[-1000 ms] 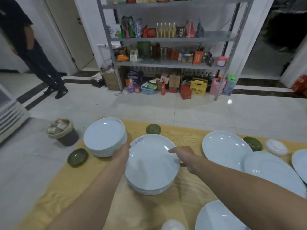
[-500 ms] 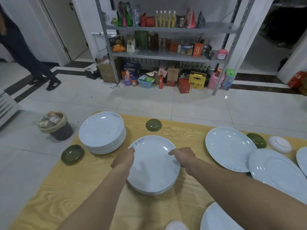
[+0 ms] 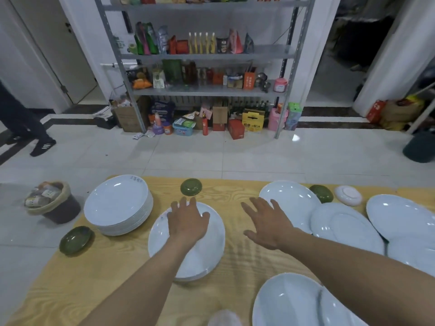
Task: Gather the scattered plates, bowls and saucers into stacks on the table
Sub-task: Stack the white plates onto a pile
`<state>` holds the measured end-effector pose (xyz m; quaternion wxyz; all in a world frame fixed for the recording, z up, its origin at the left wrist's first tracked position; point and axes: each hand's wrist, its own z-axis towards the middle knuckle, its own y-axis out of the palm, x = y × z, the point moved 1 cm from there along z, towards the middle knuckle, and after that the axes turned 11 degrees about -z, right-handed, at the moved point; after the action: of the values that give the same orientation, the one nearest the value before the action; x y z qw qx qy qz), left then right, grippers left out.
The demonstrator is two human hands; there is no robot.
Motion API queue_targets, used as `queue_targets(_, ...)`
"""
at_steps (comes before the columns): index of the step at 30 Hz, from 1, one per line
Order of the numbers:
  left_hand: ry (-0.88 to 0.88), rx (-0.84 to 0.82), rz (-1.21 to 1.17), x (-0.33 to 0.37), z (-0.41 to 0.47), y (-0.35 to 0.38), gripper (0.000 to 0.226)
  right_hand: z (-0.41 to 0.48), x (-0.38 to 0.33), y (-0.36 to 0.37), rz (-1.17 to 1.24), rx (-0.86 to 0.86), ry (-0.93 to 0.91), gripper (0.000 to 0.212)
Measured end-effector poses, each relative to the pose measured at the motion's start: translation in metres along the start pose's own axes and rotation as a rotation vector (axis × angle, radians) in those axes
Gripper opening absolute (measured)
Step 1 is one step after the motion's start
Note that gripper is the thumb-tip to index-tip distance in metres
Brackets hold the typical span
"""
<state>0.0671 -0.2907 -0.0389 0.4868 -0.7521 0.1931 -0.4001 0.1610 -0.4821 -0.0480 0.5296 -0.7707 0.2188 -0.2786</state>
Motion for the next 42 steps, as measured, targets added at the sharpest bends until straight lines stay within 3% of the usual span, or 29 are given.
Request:
queue_targets(10, 0.551, 0.015, 0.102, 0.246, -0.091, 0.037, 0.066, -0.189, 0.201, 0.027, -0.069, 0.03, 0.368, 0.08)
queue_targets(16, 0.707, -0.026, 0.126, 0.385, -0.168, 0.101, 0.065, -0.313, 0.311, 0.067, 0.032, 0.0, 0.567, 0.082)
queue_targets(23, 0.789, -0.101, 0.087, 0.499, -0.223, 0.161, 0.065, -0.395, 0.399, 0.103, 0.108, -0.023, 0.723, 0.082)
queue_targets(32, 0.88, -0.141, 0.122, 0.592, -0.212, 0.208, 0.065, -0.43, 0.478, 0.134, 0.144, -0.038, 0.849, 0.081)
queue_targets(38, 0.774, -0.226, 0.088, 0.65, -0.191, 0.257, 0.064, -0.429, 0.555, 0.166, 0.297, -0.044, 0.882, 0.076)
queue_targets(42, 0.548, -0.326, -0.153, 0.693, -0.16, 0.302, 0.057, -0.408, 0.617, 0.198, 0.632, -0.035, 0.971, 0.07)
